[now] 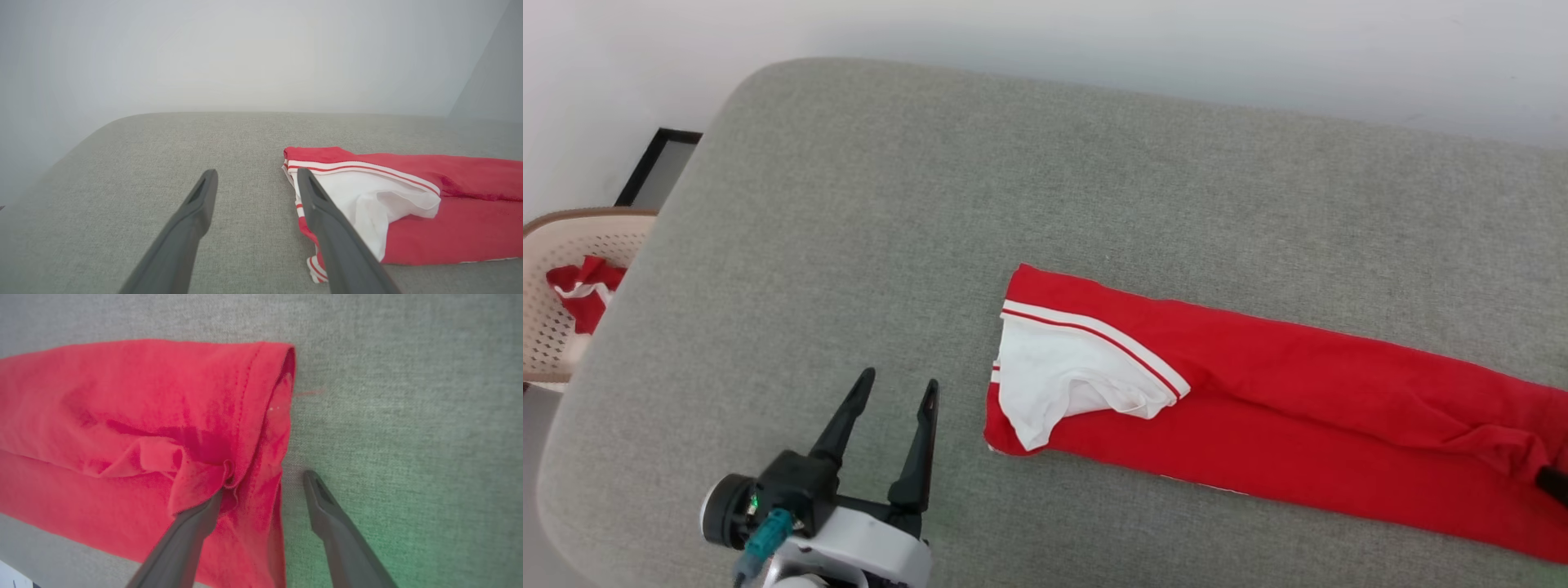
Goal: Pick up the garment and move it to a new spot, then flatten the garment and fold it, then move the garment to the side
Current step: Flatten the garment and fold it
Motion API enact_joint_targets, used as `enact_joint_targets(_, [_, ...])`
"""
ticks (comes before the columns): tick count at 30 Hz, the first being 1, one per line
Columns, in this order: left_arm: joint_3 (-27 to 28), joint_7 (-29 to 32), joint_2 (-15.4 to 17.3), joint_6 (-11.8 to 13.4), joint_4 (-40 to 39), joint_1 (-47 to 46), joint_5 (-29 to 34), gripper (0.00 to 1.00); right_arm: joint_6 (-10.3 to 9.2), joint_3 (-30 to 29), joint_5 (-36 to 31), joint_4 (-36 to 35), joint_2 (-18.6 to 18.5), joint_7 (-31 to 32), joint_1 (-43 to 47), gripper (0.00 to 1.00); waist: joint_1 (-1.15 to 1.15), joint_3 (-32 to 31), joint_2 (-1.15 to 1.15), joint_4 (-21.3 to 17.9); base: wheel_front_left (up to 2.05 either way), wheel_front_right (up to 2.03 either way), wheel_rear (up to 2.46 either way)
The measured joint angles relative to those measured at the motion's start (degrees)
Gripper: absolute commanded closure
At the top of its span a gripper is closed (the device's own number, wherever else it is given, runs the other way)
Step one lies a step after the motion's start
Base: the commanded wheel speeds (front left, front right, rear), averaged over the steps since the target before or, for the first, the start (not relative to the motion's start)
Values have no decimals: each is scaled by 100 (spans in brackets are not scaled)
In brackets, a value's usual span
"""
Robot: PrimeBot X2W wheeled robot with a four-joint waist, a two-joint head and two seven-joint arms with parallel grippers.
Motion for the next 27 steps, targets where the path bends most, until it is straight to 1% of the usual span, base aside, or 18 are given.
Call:
enact_joint_targets(5, [229, 0, -167, -146, -56, 133, 472, 0, -3, -165, -386, 85, 389, 232, -238, 0, 0, 0, 0, -64, 0, 0, 0])
enact_joint_targets(6, [258, 0, -190, -155, -35, 139, 539, 0, -4, -183, -457, 109, 460, 296, -293, 27, 0, 4, 0, -77, 0, 0, 0])
enact_joint_targets(7, [301, 0, -223, -191, -33, 145, 576, 0, -5, -187, -522, 112, 522, 353, -326, 58, 0, 9, 0, -89, 0, 0, 0])
enact_joint_targets(8, [341, 0, -255, -201, -33, 146, 605, 0, -5, -188, -570, 113, 569, 394, -371, 78, 0, 15, 0, -100, 0, 0, 0])
enact_joint_targets(9, [385, 0, -279, -225, -35, 146, 630, 0, -5, -191, -611, 111, 608, 419, -403, 100, 0, 24, 0, -110, 0, 0, 0])
enact_joint_targets(14, [531, 0, -294, -252, -45, 165, 944, 0, -3, -287, -684, 67, 854, 419, -531, 100, 0, 71, 0, -190, 0, 0, 0])
enact_joint_targets(15, [649, 0, -322, -294, -82, 253, 988, 0, 1, -494, -658, 25, 883, 289, -558, 100, 0, 100, 0, -307, 0, 0, 0])
enact_joint_targets(16, [667, 0, -319, -300, -89, 294, 1002, 0, 1, -591, -624, 21, 870, 237, -571, 100, 0, 102, 0, -343, 0, 0, 0])
enact_joint_targets(22, [883, 0, -324, -344, -187, 404, 1054, 0, 1, -1252, -556, 78, 486, -15, -548, 100, 0, 122, 0, -592, 0, 0, 0])
enact_joint_targets(27, [1009, 0, -342, -352, -285, 435, 1100, 0, 1, -1876, -868, 342, 16, -199, -414, 100, 0, 170, 0, -804, 0, 0, 0])
